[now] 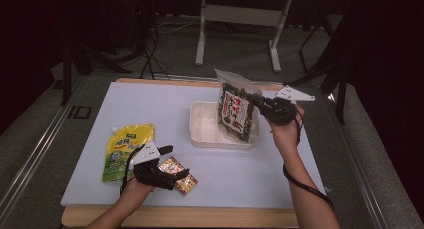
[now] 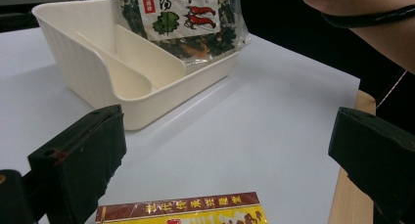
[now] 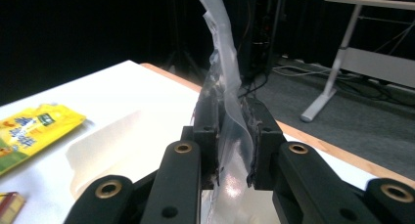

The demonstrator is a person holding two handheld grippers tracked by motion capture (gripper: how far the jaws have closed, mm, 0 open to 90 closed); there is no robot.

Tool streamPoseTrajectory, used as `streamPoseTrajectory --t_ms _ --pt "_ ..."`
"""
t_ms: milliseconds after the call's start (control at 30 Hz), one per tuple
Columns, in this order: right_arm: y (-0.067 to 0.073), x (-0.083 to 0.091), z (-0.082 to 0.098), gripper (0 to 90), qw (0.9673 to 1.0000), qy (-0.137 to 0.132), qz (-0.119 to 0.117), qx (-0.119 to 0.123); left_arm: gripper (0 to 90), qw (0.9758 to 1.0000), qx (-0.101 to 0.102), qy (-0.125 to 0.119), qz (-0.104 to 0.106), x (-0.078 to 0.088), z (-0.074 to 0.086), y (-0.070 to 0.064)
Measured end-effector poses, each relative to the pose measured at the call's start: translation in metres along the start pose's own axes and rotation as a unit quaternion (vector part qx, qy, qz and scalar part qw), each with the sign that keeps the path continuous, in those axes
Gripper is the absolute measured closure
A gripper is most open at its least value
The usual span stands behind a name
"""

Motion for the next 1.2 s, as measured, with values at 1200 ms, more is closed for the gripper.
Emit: streamPoseTrajectory --t_ms 1200 --pt "-0.015 0.013 0.02 53.8 0.9992 0.025 0.017 -0.027 0.9 1.0 -0.004 -0.002 -0.002 0.001 0.001 0.003"
Point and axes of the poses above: each handheld gripper's, and its own axes: x roughly backward along the jaws, z roughly out of its underside, y roughly to its left, the point moved 7 cm from there along -x, roughly forward along the jaws, and after that the axes turned 15 degrees about -z, right-handed, at the moved point
